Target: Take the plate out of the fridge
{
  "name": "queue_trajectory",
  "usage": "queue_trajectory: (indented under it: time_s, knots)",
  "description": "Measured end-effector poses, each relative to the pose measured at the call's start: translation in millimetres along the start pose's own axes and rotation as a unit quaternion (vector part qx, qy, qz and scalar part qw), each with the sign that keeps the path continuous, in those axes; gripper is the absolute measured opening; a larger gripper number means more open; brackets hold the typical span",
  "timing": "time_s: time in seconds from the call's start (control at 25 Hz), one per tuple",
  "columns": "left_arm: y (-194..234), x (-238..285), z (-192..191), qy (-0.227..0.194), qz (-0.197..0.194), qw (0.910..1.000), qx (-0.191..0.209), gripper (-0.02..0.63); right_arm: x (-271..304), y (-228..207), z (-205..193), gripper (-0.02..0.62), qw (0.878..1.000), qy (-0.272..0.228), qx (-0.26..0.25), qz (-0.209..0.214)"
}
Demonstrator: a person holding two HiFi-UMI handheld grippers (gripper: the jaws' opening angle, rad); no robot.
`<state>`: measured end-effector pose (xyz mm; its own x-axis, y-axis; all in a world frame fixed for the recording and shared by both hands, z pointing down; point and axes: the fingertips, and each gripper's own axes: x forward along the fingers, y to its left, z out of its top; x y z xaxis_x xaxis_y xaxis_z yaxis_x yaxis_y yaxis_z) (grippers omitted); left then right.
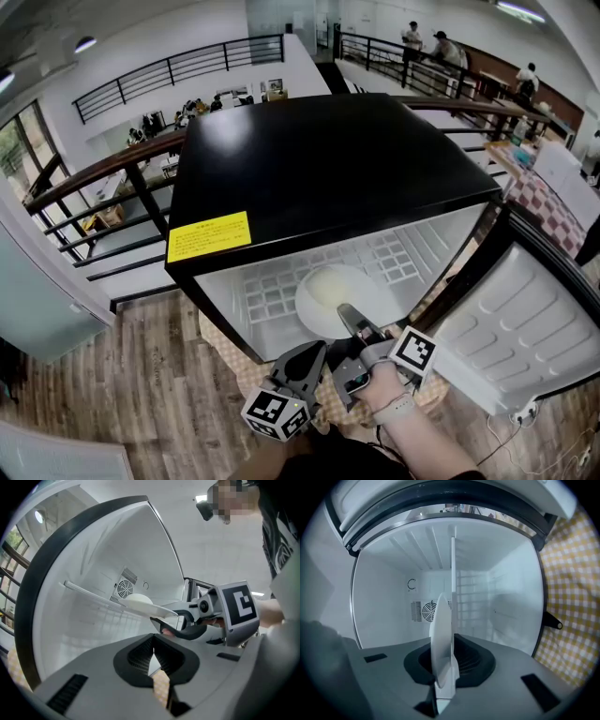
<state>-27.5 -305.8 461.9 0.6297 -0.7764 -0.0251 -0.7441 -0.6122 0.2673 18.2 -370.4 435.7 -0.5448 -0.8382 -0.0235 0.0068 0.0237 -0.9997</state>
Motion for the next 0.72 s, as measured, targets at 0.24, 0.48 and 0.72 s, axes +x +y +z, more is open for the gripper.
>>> queue_trajectory:
  time_s: [0.24, 0.48, 0.72]
  knots:
    - [1.9, -3.6, 0.8, 0.003, 0.005, 1.0000, 0.001, 0.008, 2.2, 3.7, -1.2, 0.041, 1.000, 0.000, 0.005, 0.014]
    - [1.4, -5.8, 1.1, 0.003, 0.007, 0.9999, 0.007, 0.008, -3.9, 3.6, 0.2, 0.040, 1.000, -0.002, 0.000, 0.016]
    - [-0.5, -8.0, -0.6, 0.005, 0.007, 0.9999, 0.006, 0.008, -16.4, 3.8, 3.0, 0.040, 1.000, -0.009, -0.002, 0.021]
